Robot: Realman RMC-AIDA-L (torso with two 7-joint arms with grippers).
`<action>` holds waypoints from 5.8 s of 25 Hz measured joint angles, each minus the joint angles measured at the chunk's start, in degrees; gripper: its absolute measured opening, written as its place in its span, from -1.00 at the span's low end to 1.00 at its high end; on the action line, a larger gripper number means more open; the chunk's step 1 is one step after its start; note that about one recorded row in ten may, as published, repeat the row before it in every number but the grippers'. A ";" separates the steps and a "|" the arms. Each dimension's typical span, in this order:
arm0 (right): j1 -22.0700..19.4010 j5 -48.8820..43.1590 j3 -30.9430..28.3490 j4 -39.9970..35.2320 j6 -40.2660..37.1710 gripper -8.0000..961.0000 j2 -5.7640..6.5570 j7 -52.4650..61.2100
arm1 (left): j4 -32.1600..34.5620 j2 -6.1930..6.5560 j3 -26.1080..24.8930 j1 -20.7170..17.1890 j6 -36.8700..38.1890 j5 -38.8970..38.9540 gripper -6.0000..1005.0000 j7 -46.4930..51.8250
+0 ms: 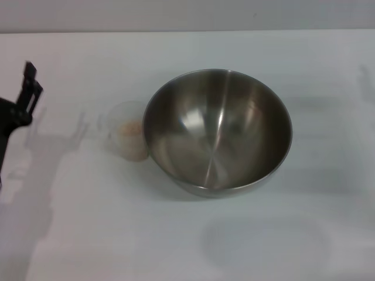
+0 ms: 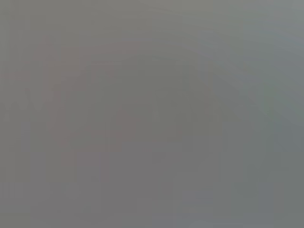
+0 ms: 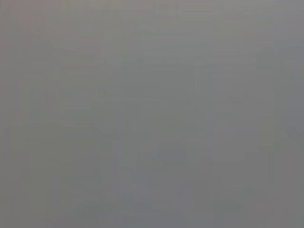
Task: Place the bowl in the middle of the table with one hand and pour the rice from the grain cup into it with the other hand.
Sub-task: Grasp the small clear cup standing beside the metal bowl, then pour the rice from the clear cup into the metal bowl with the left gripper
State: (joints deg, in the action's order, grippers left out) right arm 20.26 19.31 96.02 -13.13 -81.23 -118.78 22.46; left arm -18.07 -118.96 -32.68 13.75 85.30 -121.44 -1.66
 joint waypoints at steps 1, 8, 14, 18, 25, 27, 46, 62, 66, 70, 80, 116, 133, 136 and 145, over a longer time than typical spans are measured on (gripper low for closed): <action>0.00 0.00 0.00 0.00 0.00 0.20 0.00 0.00 | 0.00 0.00 0.00 0.00 0.00 0.00 0.45 0.00; 0.63 -0.06 -0.93 0.95 0.31 0.20 0.80 -0.02 | 0.34 -0.04 8.03 -1.78 -4.07 -0.01 0.44 0.00; 1.57 -0.07 -0.94 1.19 0.71 0.20 1.26 -0.56 | 0.14 -0.04 12.52 -2.10 -6.01 0.00 0.43 -0.29; 1.71 -0.08 -0.93 1.25 0.91 0.20 1.50 -0.57 | -0.21 -0.07 12.74 -1.99 -8.47 0.01 0.43 -0.41; 1.63 -0.35 -0.93 1.29 0.89 0.20 1.47 -0.58 | 0.18 -0.08 12.23 -0.47 -14.14 0.51 0.42 -0.51; 1.53 -0.36 -0.93 1.31 0.89 0.20 1.41 -0.58 | 0.20 -0.08 12.21 -0.33 -14.36 0.51 0.42 -0.54; 0.74 -0.25 -0.93 1.36 0.28 0.20 1.03 -0.58 | 1.09 -0.06 9.79 3.35 -18.75 0.51 0.40 -0.67; 1.07 0.03 -0.93 1.36 0.45 0.20 1.00 -0.58 | 1.73 -0.13 8.58 6.14 -21.73 0.48 0.38 -0.71; 1.15 0.03 -0.93 1.36 0.51 0.20 1.00 -0.58 | 1.56 -0.13 7.95 6.20 -21.85 0.43 0.37 -0.71; 1.26 -0.02 -0.93 1.36 0.61 0.20 0.97 -0.58 | 1.59 -0.13 8.25 6.20 -22.25 0.18 0.37 -0.71; 1.27 -0.38 -0.93 1.36 0.59 0.20 0.92 -0.58 | 1.26 -0.13 8.41 6.77 -23.24 -0.02 -0.16 -0.71; 1.71 -0.03 -1.12 0.74 0.19 0.20 1.19 -1.92 | -6.00 -0.22 4.04 13.07 -8.67 -16.72 -0.93 -53.56; 2.17 -0.37 -1.63 0.65 0.23 0.20 1.63 -1.98 | -7.93 -0.21 6.81 13.86 -13.69 -22.12 -0.92 -99.96; 2.35 -0.39 -1.63 0.65 0.58 0.20 1.76 -2.44 | -7.94 -0.21 6.81 13.95 -13.72 -22.45 -0.91 -105.53; 2.49 -0.51 -1.63 0.65 0.38 0.20 1.70 -4.95 | -7.87 -0.21 6.83 13.72 -13.85 -25.59 -0.90 -116.64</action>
State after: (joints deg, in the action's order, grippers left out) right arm 22.75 18.80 94.39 -12.48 -80.85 -117.08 17.51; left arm -25.95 -119.18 -25.85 27.47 71.46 -147.04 -118.30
